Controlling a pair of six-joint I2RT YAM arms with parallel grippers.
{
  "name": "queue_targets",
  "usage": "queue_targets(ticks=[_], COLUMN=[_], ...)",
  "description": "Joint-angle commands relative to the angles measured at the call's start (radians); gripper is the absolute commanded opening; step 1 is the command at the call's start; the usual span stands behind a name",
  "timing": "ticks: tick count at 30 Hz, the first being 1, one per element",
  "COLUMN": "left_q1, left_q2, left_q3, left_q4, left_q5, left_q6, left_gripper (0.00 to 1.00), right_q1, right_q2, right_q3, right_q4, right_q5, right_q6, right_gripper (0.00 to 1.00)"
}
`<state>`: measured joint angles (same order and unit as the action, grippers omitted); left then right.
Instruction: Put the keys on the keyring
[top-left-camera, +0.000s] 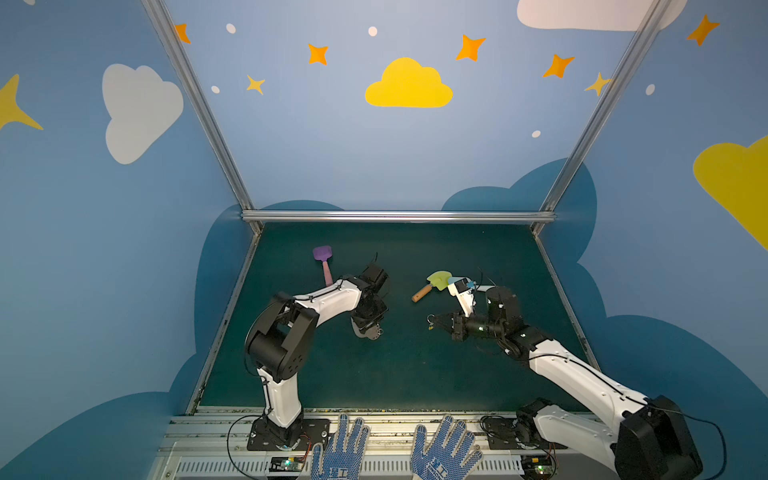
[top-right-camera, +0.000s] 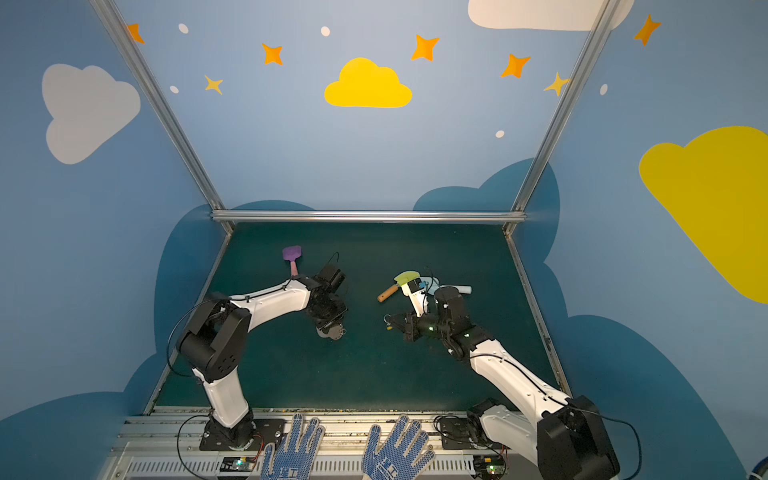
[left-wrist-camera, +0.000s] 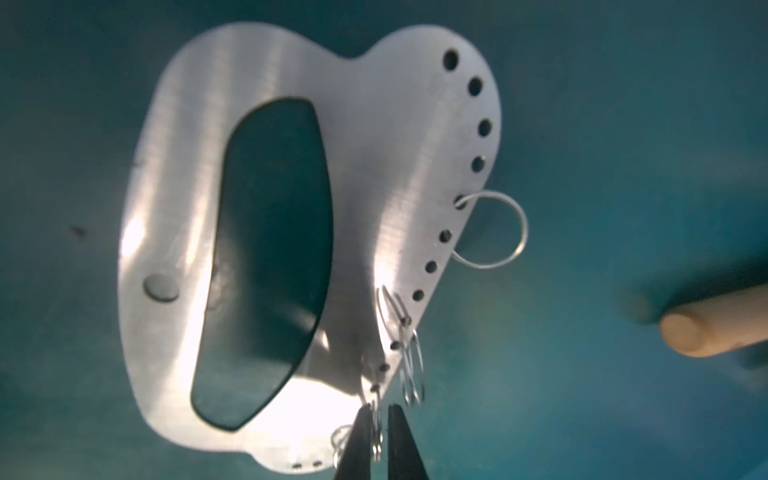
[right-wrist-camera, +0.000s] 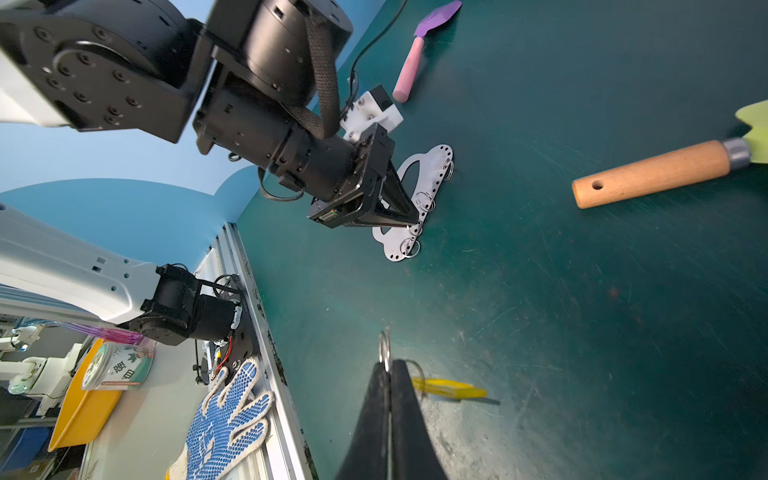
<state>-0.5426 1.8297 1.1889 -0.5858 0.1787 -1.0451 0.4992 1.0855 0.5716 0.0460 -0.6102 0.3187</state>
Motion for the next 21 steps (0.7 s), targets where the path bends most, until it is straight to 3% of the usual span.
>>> queue_targets(ticks=[1,10,14,21], left_q1=[0.000,-0.003,0.001,0.004], left_q2=[-0.037,-0.043,-0.074,-0.088], left_q3=[0.004,-0.028,-0.109,-0.125], left_q4=[-0.029,0.071,0.170,0.093], left_q5=[0.001,0.074,0.096,0.041], left_q6=[0.017,-0.052,-0.116,-0.066], left_gripper=[0.06,0.04,0.04,0.04], right_q1=[0.001,0.037,0.066,0.088], right_q2=[0.006,0.046,0.095,0.131], right_q3=[-0.008,-0.035,-0.035,-0.031], right_q4=[0.019,0.103,0.127,0.148], right_q5=[-0.005,-0.013,0.003,0.014], right_q6=[0.011,0.064,0.071,0.079], right_gripper=[0.00,0.00,0.00,0.00])
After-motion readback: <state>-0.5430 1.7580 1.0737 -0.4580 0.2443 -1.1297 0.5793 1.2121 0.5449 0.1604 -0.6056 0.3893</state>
